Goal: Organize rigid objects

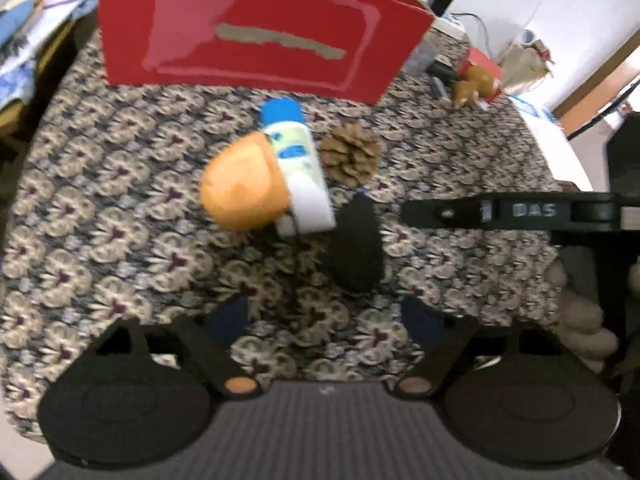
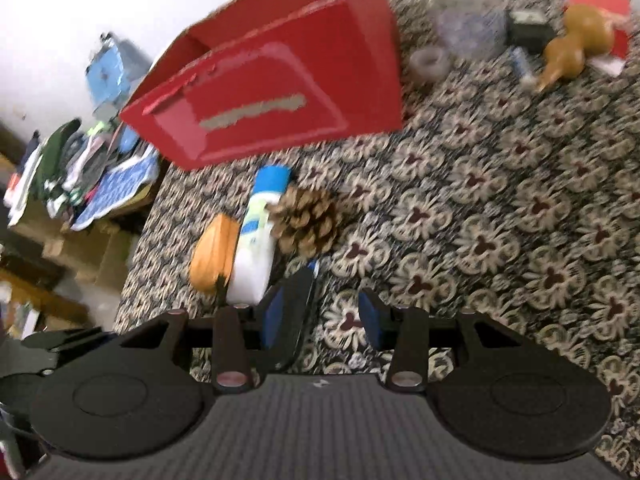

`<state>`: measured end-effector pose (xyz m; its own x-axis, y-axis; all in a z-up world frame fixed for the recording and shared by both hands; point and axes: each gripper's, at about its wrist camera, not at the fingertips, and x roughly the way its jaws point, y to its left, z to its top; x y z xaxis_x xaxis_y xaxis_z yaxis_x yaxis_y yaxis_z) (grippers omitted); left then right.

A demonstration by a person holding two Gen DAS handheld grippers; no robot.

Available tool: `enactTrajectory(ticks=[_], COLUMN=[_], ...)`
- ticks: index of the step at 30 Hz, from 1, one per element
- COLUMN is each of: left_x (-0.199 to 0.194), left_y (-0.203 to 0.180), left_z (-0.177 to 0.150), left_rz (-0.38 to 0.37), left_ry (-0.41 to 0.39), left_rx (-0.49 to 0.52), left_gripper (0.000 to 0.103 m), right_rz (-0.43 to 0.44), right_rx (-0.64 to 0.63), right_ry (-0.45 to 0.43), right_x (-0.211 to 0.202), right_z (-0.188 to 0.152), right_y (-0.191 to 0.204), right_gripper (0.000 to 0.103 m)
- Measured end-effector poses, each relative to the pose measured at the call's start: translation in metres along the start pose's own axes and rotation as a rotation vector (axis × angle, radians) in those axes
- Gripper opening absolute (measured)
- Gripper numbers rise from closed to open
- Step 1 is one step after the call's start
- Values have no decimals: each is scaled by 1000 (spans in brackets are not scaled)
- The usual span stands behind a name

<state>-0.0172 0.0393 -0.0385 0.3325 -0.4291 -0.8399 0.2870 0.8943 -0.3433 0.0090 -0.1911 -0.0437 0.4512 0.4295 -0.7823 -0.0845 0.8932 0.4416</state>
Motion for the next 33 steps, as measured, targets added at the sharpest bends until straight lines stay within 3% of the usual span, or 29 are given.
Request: enactTrajectory(ticks=[10,18,22,29,33], left_x=[18,36,39,46,48], left_y=[-20,-20,-20,-17,-18], left_z=[9,18,20,24,26], left_rz=[-61,-72,-64,-84,-73], left_ry=[-9,-3,4,23,21], left_rx=[-9,-19,-11,9,38], left_gripper=[70,68,69,69,69], right_rz=[122,220,231,299,295], right_rx=[14,51,59,86,82], right_ry=[125,143,146,160,144], right_x=[29,41,39,31,26], right_z=[3,11,13,13,10], right_y=[-7,-11,-15,-25,-24], right_gripper=[27,27,20,19,20])
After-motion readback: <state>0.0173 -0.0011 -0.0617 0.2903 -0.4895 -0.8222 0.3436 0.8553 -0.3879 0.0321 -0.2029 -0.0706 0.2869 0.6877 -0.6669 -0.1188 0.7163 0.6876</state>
